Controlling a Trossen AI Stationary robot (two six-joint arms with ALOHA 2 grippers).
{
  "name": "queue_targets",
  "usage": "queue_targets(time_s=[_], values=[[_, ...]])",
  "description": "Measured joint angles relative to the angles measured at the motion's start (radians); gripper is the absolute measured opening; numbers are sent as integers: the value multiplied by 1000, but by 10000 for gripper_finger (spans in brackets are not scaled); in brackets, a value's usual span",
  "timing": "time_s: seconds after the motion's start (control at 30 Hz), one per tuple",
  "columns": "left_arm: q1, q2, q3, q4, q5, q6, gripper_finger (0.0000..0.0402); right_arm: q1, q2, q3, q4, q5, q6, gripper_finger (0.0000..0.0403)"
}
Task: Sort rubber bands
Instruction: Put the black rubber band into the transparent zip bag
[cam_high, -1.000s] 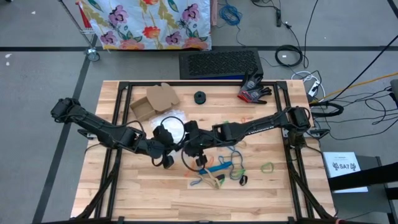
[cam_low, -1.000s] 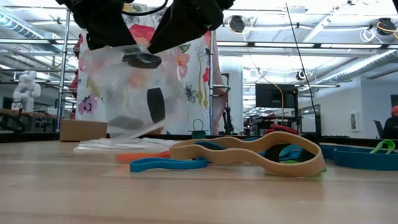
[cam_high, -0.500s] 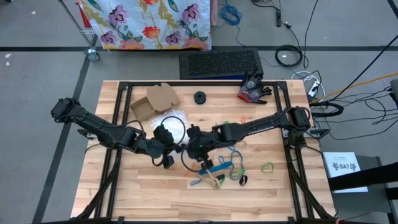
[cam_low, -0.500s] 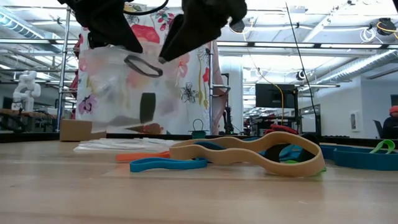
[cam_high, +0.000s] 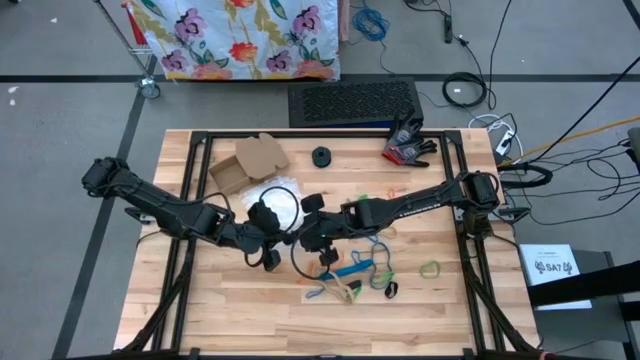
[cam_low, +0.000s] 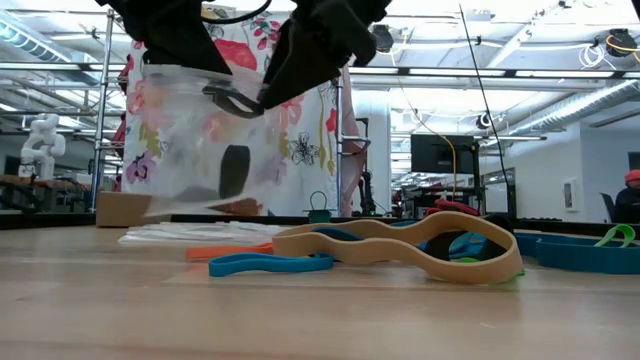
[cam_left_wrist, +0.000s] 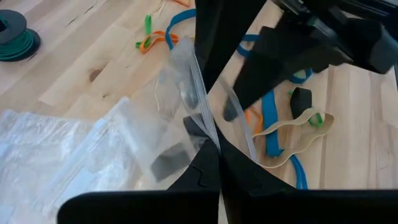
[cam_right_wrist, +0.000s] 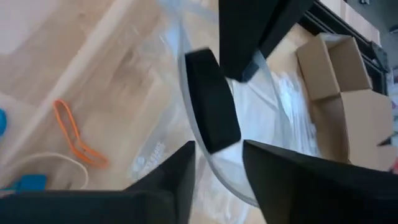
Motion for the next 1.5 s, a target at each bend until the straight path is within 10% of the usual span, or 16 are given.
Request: queue_targets(time_s=[0.27, 0.5, 0.7, 0.77, 0.87, 1.5], values=[[0, 0, 0, -8, -5, 6, 0, 7, 0, 0, -18, -2, 21, 6], [22, 0, 0, -89, -140, 16, 0, 3, 0, 0, 23, -372, 76, 2], [31, 0, 0, -59, -47, -26, 0, -13, 0, 0, -4, -63, 139, 1], [23, 0, 0, -47, 37, 5, 0, -21, 0, 0, -18, -182, 124, 1], [22, 0, 0, -103, -95, 16, 0, -26, 0, -1, 2, -310, 124, 1], [37, 13, 0, -164, -86, -50, 0, -31, -79, 0, -59, -201, 224, 29]])
